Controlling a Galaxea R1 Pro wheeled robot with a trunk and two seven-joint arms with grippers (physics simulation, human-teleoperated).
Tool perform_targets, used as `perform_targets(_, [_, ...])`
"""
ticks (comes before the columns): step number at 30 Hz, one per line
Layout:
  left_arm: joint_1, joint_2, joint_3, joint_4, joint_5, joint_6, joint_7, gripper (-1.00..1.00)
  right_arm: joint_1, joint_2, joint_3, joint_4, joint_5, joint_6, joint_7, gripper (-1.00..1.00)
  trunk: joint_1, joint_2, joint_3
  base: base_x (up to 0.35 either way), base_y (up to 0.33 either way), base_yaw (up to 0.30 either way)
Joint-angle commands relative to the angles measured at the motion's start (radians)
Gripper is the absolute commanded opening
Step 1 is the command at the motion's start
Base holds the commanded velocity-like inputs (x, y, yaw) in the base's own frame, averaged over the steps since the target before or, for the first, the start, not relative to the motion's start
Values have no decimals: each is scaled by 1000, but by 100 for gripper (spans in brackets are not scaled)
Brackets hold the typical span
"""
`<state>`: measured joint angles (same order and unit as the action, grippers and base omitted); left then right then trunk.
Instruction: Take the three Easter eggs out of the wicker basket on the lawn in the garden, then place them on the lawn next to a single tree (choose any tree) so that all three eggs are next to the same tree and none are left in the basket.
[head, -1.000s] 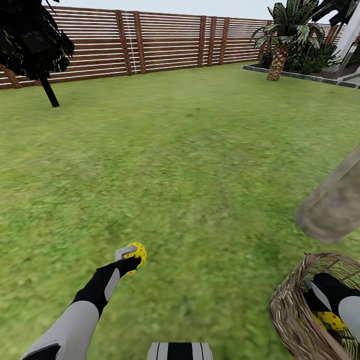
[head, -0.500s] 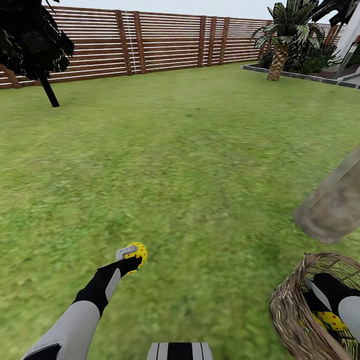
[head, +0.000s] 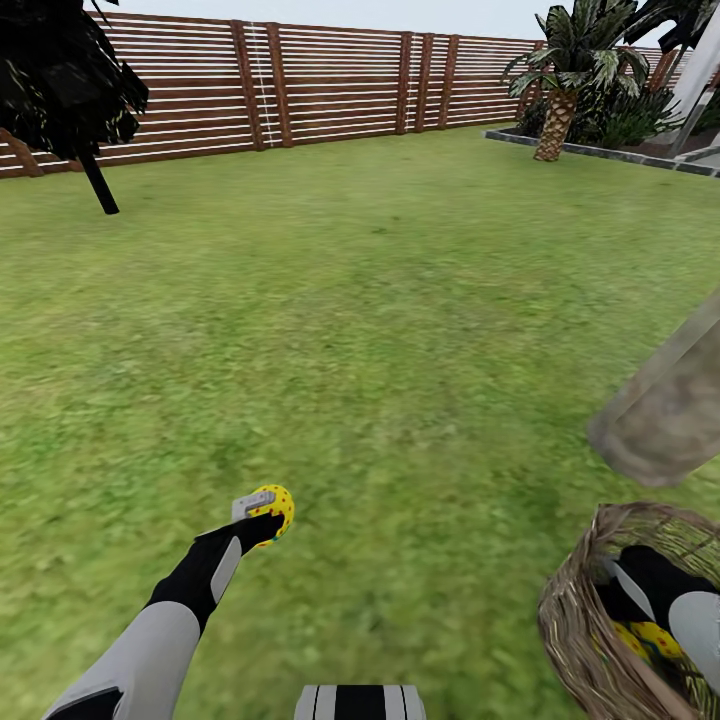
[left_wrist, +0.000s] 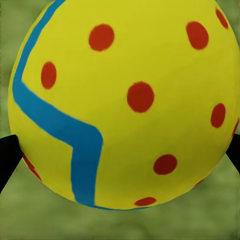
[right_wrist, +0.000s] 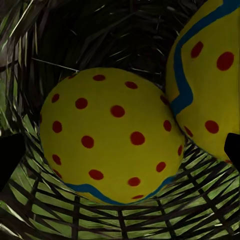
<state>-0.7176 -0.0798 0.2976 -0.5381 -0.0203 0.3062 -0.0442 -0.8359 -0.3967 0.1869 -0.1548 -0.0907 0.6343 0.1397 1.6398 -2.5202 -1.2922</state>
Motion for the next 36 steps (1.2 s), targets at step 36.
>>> perform_targets(36, [0, -4, 6, 1, -4, 12, -4, -100, 0, 1, 9, -2, -10, 4, 1, 100, 6, -3, -51, 0, 0, 0])
